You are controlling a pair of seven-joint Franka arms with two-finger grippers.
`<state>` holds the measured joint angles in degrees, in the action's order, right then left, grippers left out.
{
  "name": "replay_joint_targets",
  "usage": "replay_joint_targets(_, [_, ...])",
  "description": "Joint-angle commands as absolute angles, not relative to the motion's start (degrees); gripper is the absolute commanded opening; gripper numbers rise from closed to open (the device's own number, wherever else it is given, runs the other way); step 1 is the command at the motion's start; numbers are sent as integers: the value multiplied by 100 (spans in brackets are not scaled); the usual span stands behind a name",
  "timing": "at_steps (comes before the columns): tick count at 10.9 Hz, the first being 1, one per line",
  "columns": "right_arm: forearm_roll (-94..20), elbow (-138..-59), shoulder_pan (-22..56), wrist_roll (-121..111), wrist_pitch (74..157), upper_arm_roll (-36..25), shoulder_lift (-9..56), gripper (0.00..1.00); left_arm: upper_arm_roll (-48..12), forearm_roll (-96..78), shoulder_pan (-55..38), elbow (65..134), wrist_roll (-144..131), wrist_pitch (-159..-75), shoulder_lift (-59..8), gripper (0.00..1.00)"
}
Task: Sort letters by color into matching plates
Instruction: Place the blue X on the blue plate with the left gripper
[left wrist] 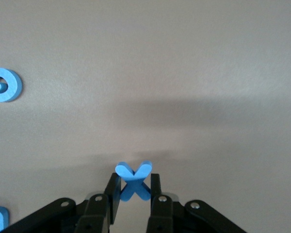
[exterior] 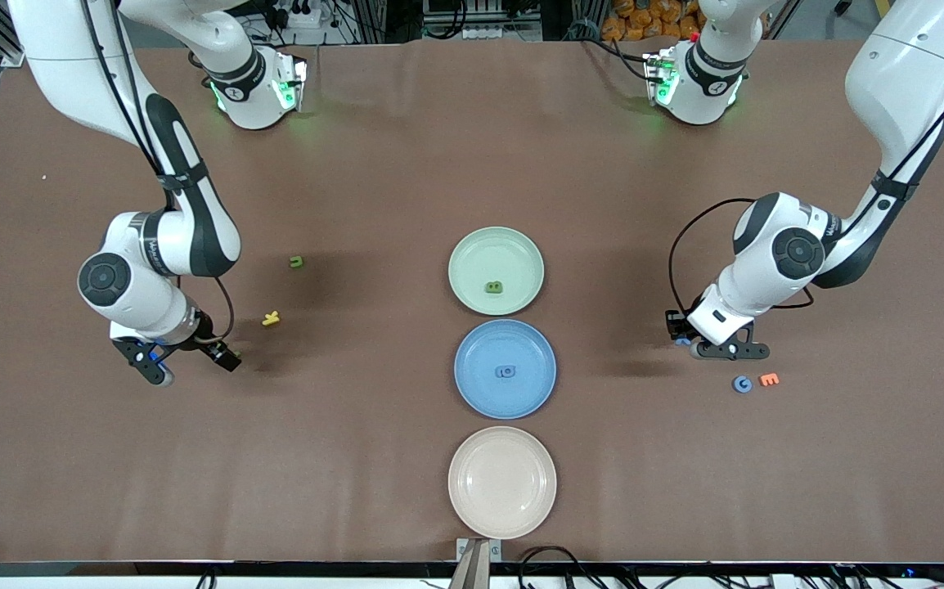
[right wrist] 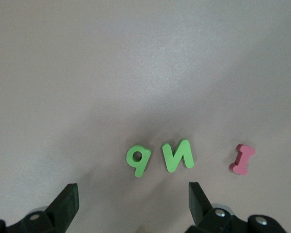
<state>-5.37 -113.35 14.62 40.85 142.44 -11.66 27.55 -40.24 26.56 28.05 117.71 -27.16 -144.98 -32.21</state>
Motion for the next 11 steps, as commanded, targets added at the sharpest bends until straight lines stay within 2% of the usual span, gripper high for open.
replay_joint_targets(1, [-509,-11347,1485,4166,14344,-1195,2803,100,-4087,2487,2628,11549,-3146,-14353,-3243,0])
replay_joint_targets(4, [-545,-11338,1485,4604,14528,-1195,2935,100,-4078,2479,2251,11269,-3785,-14353,-3348,0])
replay_joint_targets(6, [-554,-11233,1503,4989,14528,-1195,3058,91,-4069,2479,2136,11128,-4068,-14353,-3454,0])
replay_joint_targets(7, [-510,-11180,1538,5253,14528,-1195,3102,91,-4069,2487,2023,11075,-4313,-14353,-3506,0])
replay_joint_targets(9, [-545,-11171,1556,5282,14528,-1195,3164,71,-4061,2487,1785,10829,-4779,-14353,-3621,0])
replay_joint_targets(11, [-545,-11162,1582,5291,14528,-1195,3208,58,-4052,2522,1495,10688,-5368,-14353,-3700,0])
